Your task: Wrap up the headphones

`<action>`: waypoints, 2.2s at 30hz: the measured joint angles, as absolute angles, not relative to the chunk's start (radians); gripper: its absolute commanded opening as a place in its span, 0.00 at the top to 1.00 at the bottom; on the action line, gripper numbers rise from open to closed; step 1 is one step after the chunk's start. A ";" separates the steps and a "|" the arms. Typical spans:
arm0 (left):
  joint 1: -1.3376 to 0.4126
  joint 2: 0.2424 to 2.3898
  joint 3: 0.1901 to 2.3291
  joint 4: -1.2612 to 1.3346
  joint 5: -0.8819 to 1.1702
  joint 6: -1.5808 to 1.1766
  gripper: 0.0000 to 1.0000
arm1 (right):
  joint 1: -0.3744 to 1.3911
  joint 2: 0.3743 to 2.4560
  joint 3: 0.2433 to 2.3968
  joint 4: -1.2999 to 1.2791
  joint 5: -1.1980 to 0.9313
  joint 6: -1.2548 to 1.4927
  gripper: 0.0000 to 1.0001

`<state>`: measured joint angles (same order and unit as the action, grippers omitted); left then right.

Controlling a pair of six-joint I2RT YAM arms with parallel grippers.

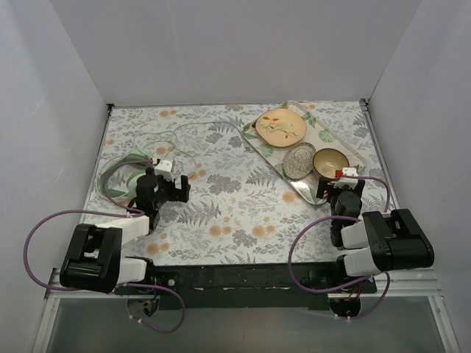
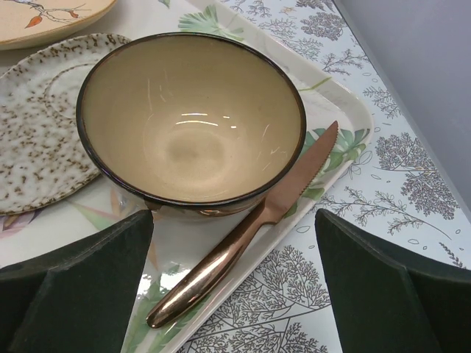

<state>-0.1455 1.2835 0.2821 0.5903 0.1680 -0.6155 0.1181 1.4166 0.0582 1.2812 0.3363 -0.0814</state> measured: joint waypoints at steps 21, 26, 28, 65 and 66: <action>0.060 1.335 1.110 -0.252 0.385 -0.580 0.05 | 0.118 0.723 0.239 0.621 0.397 0.026 0.01; 0.354 1.392 1.199 -0.388 0.363 -0.462 0.11 | 0.118 0.664 0.336 0.455 0.275 0.023 0.02; 0.422 1.417 1.195 -0.434 0.345 -0.413 0.12 | 0.118 0.672 0.361 0.420 0.208 0.023 0.02; 0.614 1.754 1.253 -0.523 0.339 -0.292 0.24 | 0.439 1.038 0.600 0.150 0.107 -0.056 0.02; 0.612 1.762 1.265 -0.521 0.335 -0.295 0.24 | 0.443 1.041 0.600 0.150 0.109 -0.058 0.02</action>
<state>0.6125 1.7618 1.2652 -0.5213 0.3351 -0.2955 0.4435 1.0409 0.6003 0.1501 0.1093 -0.0578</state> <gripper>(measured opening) 0.766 0.984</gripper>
